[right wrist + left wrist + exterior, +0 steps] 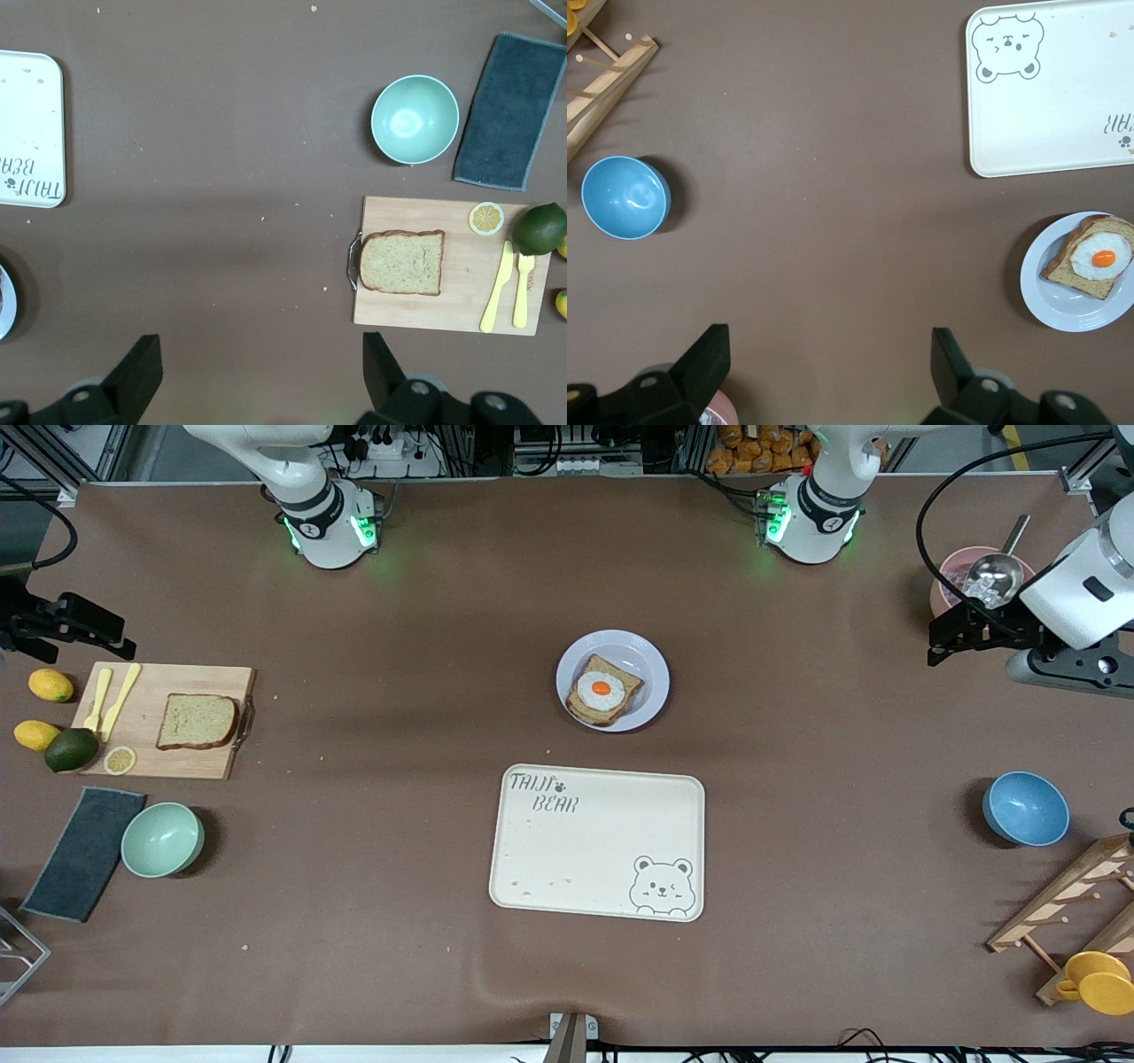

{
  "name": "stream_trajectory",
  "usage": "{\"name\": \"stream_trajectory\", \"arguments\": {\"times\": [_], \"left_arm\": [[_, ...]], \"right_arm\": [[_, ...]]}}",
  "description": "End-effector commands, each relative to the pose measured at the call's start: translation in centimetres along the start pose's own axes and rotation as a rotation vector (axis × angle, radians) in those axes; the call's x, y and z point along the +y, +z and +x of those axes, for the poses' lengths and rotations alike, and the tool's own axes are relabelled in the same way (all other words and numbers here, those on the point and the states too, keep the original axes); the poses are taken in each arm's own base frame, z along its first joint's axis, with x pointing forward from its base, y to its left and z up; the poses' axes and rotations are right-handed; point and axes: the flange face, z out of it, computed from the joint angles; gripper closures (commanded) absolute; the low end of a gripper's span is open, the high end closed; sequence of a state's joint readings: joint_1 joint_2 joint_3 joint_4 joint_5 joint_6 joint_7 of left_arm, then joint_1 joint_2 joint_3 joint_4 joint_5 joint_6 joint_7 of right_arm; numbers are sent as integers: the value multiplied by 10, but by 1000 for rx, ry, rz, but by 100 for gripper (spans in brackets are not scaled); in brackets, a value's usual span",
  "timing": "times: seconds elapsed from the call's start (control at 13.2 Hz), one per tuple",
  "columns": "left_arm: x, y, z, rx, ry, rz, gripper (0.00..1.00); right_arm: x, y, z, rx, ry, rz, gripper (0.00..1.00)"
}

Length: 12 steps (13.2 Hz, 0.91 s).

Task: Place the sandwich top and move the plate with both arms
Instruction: 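Move the right gripper toward the bread slice on the cutting board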

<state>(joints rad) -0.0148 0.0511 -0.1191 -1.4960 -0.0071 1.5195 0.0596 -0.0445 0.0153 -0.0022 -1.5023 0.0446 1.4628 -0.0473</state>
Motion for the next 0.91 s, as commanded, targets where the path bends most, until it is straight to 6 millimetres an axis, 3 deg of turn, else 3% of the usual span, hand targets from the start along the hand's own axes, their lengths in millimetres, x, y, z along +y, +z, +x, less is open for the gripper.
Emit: {"name": "stream_trajectory", "arguments": {"times": [0.0, 0.23, 0.53, 0.83], "left_arm": [[-2, -5, 1, 2, -9, 22, 0], [-1, -11, 1, 14, -8, 24, 0], [-4, -13, 3, 39, -15, 19, 0], [-8, -15, 2, 46, -41, -29, 0]], "right_arm": [[0, -4, 1, -7, 29, -9, 0], [1, -4, 1, -7, 32, -9, 0], [6, 11, 4, -45, 35, -7, 0], [41, 42, 17, -102, 84, 2, 0]]}}
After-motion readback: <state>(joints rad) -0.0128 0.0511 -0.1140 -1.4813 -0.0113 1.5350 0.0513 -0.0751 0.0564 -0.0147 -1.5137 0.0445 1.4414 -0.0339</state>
